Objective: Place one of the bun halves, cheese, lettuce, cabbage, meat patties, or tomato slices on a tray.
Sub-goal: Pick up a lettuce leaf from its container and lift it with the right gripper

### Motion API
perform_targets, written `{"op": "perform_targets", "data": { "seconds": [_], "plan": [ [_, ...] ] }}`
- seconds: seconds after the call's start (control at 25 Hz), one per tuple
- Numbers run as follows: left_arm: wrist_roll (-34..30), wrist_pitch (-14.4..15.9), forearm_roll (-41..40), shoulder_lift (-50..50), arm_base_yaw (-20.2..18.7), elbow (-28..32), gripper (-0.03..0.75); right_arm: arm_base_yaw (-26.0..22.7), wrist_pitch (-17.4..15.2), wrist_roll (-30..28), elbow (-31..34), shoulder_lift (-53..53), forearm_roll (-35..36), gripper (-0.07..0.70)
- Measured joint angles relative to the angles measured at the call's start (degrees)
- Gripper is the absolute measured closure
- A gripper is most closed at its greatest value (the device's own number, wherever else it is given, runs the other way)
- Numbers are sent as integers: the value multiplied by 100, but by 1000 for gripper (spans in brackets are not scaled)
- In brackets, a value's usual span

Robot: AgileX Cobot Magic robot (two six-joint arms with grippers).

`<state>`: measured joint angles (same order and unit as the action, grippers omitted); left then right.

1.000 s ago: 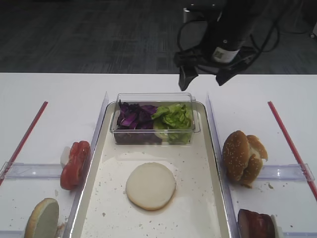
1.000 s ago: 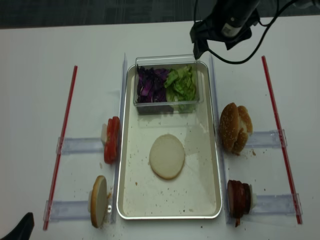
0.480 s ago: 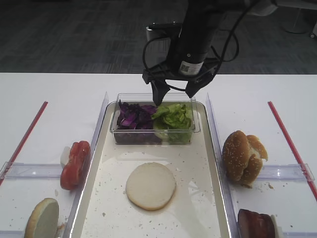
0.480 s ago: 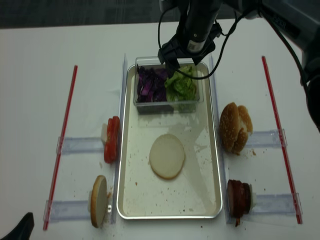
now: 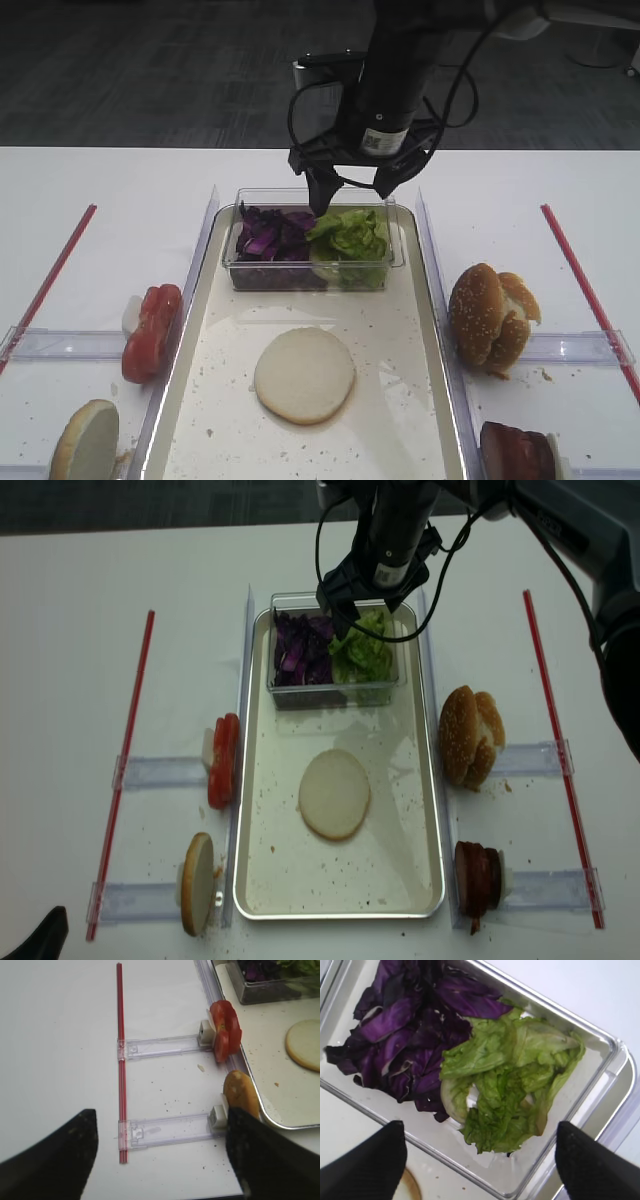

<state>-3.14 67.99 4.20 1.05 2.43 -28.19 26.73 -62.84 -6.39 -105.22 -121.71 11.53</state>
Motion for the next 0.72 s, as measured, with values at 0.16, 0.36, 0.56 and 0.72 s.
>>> {"op": "perform_targets", "data": {
  "seconds": [0.16,0.36,0.56,0.72],
  "plan": [
    [0,0,0,0,0,0,224,0,-10,-34,-200,-214,0,14],
    [0,0,0,0,0,0,224,0,-21,-66,-417,-493,0,15],
    [0,0,0,0,0,0,224,0,-6,-80,-514,-765,0,57],
    [0,0,0,0,0,0,224,0,92,-183,-514,-909,0,87]
  ]
}}
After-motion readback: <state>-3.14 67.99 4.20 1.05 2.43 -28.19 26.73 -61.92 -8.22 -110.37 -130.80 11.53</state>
